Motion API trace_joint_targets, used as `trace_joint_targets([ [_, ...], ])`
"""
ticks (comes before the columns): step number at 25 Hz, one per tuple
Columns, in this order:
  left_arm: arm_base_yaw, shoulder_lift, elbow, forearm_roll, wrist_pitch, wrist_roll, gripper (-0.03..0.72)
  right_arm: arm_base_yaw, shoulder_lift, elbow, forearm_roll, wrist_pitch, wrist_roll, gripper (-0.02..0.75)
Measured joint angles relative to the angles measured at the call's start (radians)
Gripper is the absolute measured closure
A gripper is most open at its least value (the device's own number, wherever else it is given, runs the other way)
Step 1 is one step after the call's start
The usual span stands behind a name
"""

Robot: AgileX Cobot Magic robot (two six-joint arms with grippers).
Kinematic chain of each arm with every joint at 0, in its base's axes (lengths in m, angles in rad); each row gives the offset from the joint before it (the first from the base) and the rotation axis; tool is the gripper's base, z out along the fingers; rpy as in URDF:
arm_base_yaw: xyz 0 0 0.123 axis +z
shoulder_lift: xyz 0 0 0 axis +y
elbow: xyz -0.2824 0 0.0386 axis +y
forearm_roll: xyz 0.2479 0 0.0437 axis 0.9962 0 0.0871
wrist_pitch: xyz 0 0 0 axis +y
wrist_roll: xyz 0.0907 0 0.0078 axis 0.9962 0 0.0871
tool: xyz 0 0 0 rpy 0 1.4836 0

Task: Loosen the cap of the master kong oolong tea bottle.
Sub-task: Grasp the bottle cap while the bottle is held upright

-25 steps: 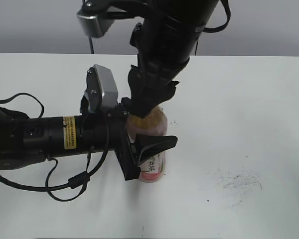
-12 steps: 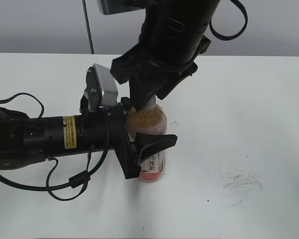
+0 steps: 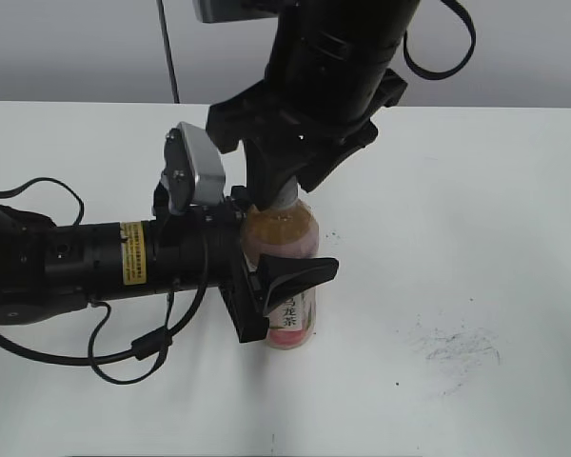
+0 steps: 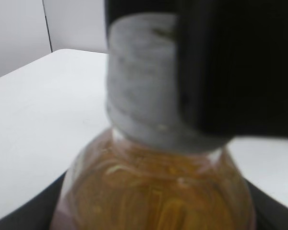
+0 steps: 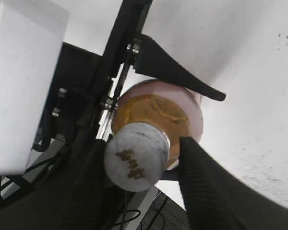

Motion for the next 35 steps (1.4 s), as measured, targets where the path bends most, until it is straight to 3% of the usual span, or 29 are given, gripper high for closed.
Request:
trace_joint_targets([
  [11, 0.000, 0.000, 0.000, 0.000, 0.000, 0.000, 0.240, 0.000, 0.000, -0.021, -0.015, 0.001, 0.011, 0.321],
  [35, 0.000, 0.000, 0.000, 0.004, 0.000, 0.001, 0.241, 0.070, 0.030, -0.054, -0.121, 0.001, 0.015, 0.321],
])
